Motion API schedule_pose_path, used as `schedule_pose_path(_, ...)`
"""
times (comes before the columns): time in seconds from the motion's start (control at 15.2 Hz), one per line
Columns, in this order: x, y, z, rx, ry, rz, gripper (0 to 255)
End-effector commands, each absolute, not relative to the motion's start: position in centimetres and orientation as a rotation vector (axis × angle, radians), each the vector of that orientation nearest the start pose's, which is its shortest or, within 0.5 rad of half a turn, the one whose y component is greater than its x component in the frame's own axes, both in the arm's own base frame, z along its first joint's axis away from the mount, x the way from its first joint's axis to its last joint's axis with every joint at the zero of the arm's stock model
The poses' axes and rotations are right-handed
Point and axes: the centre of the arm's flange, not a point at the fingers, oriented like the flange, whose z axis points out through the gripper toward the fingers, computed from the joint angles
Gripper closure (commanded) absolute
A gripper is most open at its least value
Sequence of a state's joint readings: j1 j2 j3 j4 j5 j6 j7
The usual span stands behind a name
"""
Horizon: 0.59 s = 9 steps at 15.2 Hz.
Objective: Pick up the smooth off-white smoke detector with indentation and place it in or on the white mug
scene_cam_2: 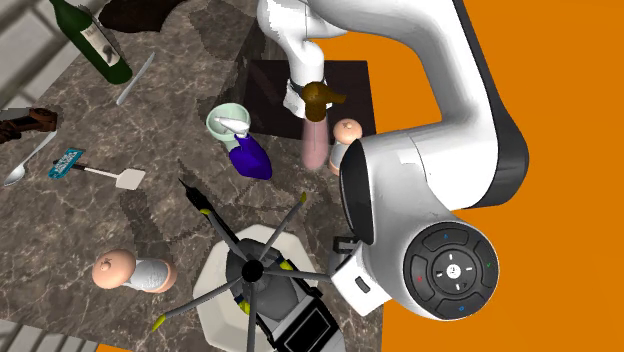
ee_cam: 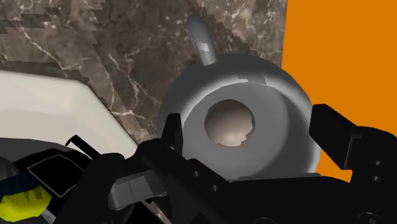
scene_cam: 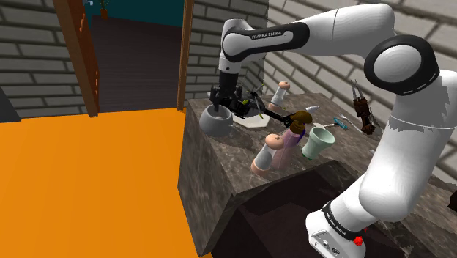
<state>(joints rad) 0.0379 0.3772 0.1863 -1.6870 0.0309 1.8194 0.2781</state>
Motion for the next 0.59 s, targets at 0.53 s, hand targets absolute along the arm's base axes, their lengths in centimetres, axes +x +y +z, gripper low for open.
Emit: schedule_pose_path(0.53, 62.8, 13.0, 41.4, -3.078, 0.107, 0.396, 0)
